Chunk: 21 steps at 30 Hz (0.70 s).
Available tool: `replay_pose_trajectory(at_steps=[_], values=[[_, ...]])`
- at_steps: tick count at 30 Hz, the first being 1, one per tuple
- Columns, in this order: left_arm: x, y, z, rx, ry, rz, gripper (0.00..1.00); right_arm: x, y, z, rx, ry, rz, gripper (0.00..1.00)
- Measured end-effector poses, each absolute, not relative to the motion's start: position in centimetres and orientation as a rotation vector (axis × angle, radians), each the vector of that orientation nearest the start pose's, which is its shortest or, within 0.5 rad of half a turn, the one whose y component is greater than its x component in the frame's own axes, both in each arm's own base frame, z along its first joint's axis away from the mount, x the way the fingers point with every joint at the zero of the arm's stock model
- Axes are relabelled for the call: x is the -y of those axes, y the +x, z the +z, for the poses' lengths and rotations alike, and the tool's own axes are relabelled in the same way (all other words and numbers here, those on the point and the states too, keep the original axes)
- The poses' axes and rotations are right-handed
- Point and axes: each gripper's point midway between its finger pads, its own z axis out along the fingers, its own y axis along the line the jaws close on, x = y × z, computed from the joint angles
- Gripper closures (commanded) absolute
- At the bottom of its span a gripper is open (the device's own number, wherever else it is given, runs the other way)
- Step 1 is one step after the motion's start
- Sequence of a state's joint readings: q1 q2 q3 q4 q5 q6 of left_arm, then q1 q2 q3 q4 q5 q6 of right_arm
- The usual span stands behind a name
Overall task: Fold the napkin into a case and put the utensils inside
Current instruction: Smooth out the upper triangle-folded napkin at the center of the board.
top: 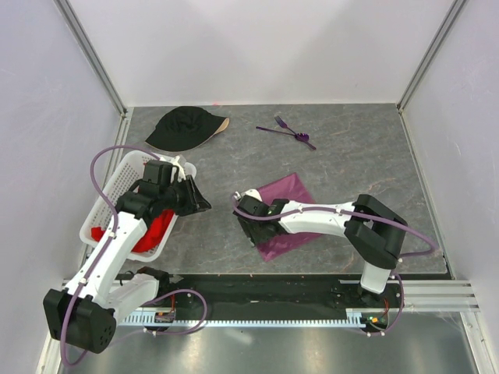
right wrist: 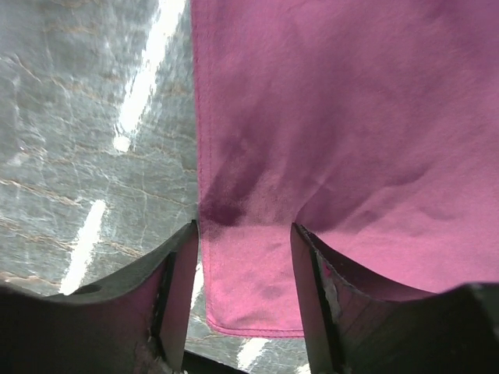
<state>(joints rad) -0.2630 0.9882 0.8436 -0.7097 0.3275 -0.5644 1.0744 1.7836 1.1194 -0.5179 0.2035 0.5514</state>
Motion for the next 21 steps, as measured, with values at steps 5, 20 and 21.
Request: replay_pose_trajectory(at_steps=[5,20,21], values=[[14.2,22.3,16.0,-2.504,-0.218,-0.775,0.66,-31.8,18.4,1.8,-2.64,-0.668,0.17,0.41],[13.9,22.3,16.2,-2.493,-0.234,-0.782,0.66,-33.2,18.8,1.0,-2.589,-0.645,0.148,0.87],[13.9,22.2,16.1,-2.494,-0.234,-0.785,0.65,-33.4,18.9,1.0,-2.581,-0.639,0.15,0.91]])
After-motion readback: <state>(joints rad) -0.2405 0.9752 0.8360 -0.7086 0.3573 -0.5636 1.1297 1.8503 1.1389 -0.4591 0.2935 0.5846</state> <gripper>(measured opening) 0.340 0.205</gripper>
